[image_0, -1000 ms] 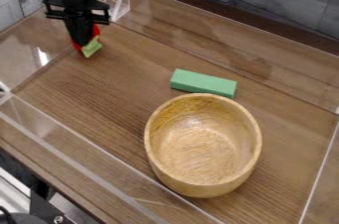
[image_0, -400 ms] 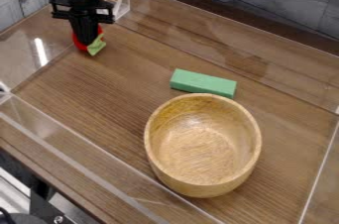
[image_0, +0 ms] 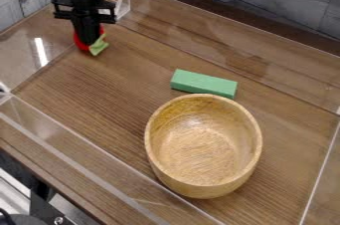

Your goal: Move the red fruit to the left

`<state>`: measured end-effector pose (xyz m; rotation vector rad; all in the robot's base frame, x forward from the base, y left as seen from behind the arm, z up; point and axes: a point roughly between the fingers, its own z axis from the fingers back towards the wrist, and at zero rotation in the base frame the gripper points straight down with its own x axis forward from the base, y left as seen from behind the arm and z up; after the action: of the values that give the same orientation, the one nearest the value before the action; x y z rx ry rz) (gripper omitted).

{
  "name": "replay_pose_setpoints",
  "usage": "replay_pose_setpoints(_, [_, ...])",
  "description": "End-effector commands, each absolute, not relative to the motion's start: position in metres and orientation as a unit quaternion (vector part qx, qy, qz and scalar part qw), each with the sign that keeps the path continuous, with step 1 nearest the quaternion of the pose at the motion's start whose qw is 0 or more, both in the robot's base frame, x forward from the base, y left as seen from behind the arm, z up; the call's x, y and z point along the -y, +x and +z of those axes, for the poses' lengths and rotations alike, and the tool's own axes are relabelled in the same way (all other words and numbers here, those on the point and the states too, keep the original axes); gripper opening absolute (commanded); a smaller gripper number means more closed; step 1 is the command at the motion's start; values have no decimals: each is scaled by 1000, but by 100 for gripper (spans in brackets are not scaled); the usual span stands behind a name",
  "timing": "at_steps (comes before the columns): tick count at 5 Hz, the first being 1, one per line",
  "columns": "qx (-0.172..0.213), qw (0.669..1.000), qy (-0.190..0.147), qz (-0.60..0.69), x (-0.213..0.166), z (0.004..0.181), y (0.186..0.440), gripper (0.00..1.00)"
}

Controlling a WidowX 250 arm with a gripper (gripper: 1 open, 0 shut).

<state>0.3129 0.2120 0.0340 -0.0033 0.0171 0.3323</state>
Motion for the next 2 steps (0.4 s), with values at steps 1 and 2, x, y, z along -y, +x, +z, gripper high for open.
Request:
replay_pose_setpoints(1, [12, 985, 9, 173, -222, 42, 323, 0])
replay_pose_setpoints(2, [9, 985, 5, 175, -221, 40, 325, 0])
